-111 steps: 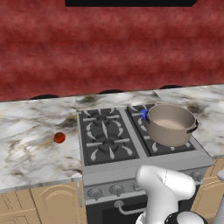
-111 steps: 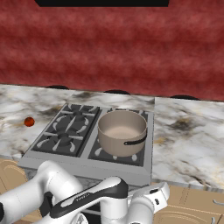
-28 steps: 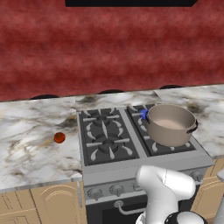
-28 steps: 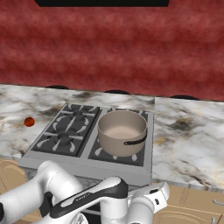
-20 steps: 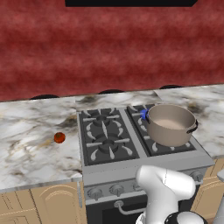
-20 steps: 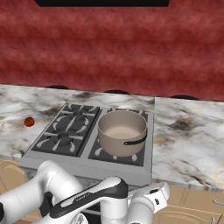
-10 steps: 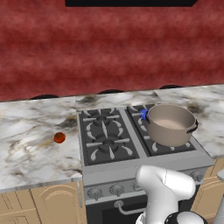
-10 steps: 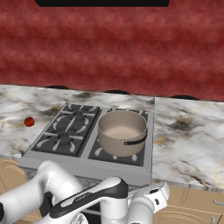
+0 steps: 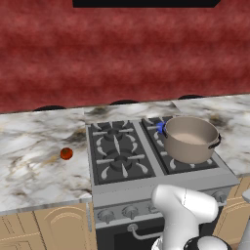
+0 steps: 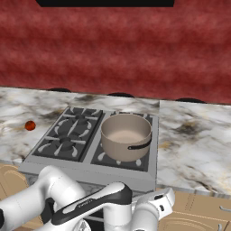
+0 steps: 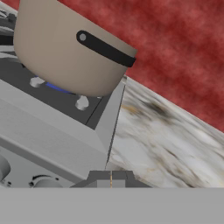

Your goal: Turn on the burner for the pot on the stove. Wait thirty seconds for the pot to heat up. Then add the tomato to the pot.

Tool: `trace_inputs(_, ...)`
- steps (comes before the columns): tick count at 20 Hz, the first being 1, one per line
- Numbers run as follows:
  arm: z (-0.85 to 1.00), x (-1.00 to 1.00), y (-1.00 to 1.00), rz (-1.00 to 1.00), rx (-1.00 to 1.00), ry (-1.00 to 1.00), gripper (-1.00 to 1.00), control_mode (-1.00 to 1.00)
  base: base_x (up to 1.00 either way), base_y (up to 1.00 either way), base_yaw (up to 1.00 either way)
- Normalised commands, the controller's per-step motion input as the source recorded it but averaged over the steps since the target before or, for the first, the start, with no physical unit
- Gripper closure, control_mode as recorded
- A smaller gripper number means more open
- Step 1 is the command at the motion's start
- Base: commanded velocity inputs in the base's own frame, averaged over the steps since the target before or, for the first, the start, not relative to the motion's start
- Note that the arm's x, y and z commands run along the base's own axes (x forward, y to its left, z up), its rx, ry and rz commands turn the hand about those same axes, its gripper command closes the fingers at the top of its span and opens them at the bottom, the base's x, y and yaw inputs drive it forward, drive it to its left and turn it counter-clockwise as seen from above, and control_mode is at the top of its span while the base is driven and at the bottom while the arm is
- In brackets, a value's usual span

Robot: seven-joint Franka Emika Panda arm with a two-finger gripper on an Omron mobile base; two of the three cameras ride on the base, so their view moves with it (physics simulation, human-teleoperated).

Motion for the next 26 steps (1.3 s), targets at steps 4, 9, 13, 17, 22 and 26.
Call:
trace_inputs(4, 0.0, 0.0, 0.0, 0.0, 0.0, 0.0, 1.0, -1.0, 0.0, 0.0, 0.0)
trace_inputs(9, 0.0, 0.0, 0.0, 0.0, 0.0, 0.0, 1.0, -1.0, 0.0, 0.0, 0.0)
trace_inputs(13, 0.0, 0.0, 0.0, 0.0, 0.0, 0.0, 1.0, -1.0, 0.0, 0.0, 0.0)
trace_inputs(17, 0.0, 0.0, 0.0, 0.0, 0.0, 0.0, 1.0, -1.0, 0.0, 0.0, 0.0)
trace_inputs(22, 0.0, 0.0, 0.0, 0.0, 0.0, 0.0, 1.0, -1.0, 0.0, 0.0, 0.0)
trace_inputs(26, 0.0, 0.0, 0.0, 0.0, 0.0, 0.0, 1.0, -1.0, 0.0, 0.0, 0.0)
